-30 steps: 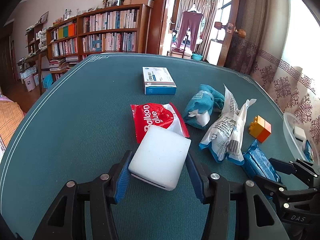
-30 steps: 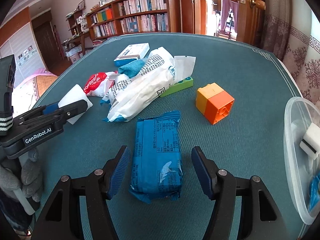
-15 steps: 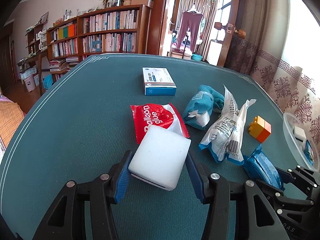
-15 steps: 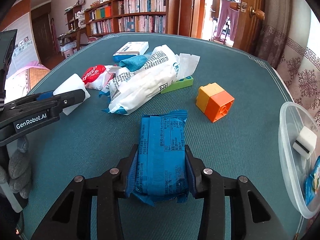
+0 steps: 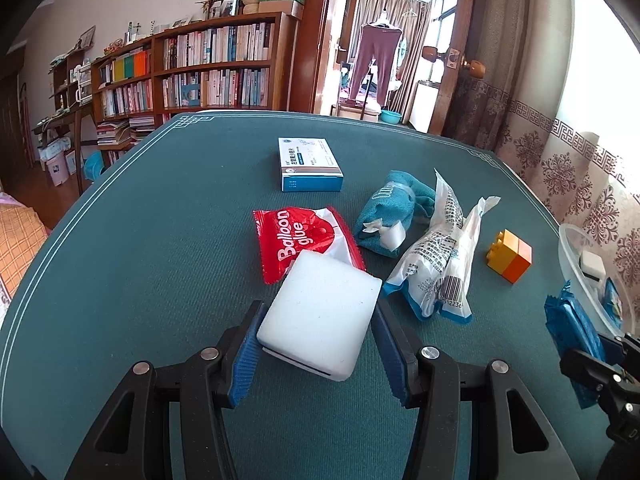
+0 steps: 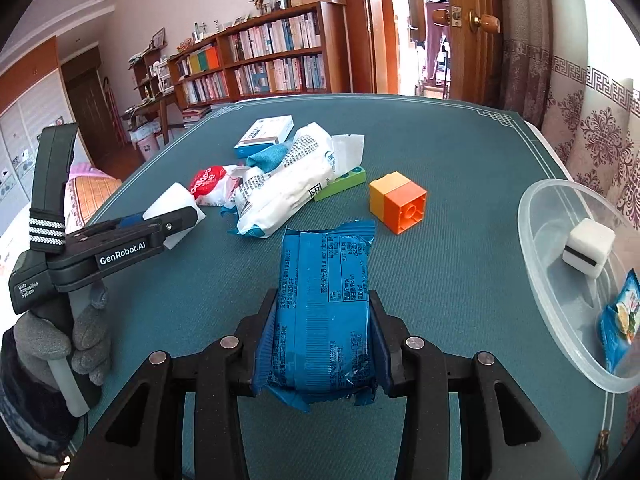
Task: Organize objects
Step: 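Grasp the blue wrapped packet with the right gripper while the left holds the block, then carry both items to the bowl and open the right gripper to drop the packet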
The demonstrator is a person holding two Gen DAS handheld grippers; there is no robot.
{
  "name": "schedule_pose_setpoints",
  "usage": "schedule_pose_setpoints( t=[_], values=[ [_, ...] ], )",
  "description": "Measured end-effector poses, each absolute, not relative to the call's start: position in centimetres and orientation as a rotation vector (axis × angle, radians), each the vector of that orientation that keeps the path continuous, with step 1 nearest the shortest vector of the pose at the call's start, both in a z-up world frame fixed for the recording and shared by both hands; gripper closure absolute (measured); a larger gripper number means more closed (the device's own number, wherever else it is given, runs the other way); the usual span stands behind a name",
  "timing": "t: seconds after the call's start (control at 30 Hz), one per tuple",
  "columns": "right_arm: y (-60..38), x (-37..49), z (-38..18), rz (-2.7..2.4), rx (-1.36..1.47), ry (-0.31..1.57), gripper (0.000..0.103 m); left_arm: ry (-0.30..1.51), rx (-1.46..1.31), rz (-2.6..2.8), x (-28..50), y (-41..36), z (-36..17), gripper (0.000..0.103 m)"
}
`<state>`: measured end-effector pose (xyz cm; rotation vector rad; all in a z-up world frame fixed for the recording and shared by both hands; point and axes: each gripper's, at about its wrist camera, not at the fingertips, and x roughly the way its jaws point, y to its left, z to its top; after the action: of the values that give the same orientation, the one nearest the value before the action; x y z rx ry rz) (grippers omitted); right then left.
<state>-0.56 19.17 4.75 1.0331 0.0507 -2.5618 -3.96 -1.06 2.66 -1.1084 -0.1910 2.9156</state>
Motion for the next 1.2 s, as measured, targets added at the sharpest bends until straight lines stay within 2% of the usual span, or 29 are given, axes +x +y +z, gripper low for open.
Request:
schedule_pose_setpoints(
  t=[0.6, 1.2],
  values=[
    [27.7, -0.1, 7.0, -2.717, 1.008, -0.142, 0.061, -0.114, -1.056, 2.854, -2.8, 3.0, 4.8, 0.047],
    [38.0, -2.5, 8.1, -2.991, 1.050, -0.452, 0.061, -0.026, -1.007, 2.763, -2.8, 7.6, 6.1, 0.047]
  ],
)
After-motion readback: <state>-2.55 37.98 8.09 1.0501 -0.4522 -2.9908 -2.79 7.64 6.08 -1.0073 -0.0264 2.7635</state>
